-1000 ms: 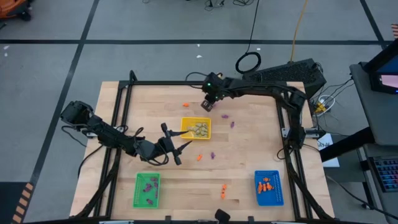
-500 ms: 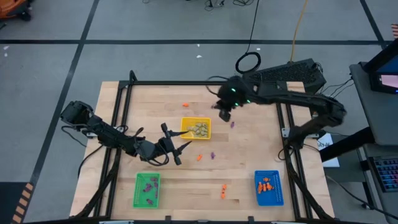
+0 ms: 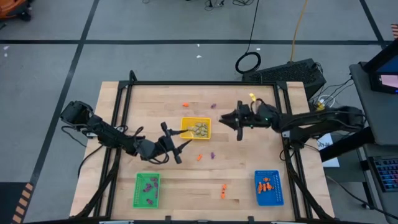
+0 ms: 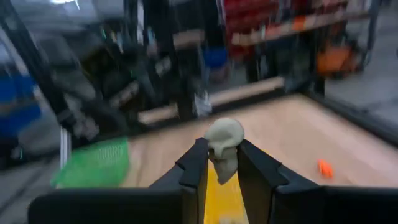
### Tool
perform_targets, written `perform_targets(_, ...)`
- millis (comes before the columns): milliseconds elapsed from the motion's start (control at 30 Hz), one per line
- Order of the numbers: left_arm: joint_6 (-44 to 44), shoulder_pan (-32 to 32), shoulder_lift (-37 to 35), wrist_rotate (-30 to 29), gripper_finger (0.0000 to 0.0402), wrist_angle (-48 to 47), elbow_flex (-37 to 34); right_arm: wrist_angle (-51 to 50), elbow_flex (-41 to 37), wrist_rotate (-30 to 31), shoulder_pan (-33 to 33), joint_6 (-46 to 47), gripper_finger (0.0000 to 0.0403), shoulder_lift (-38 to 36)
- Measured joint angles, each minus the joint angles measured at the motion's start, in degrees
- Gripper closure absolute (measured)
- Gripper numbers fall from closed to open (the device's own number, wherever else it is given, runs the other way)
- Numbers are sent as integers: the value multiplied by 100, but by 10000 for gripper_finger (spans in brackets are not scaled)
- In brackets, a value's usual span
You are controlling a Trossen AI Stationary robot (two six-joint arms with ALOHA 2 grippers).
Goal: Sort Halloween decoration
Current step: Put the white skull toy in the yellow basket
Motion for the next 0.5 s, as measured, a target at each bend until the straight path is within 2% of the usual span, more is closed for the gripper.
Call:
perform_targets(100,-28,31,0,6,199,0,0,1257,-442,175,130,66,345,249)
perform_targets(200,-35,38,1,20,199,0,0,2105,-592,173,256,19,345,529)
perform_targets(500,-46,41,2,85,199,-2,0,2957,-562,169,617,-492,345,1356)
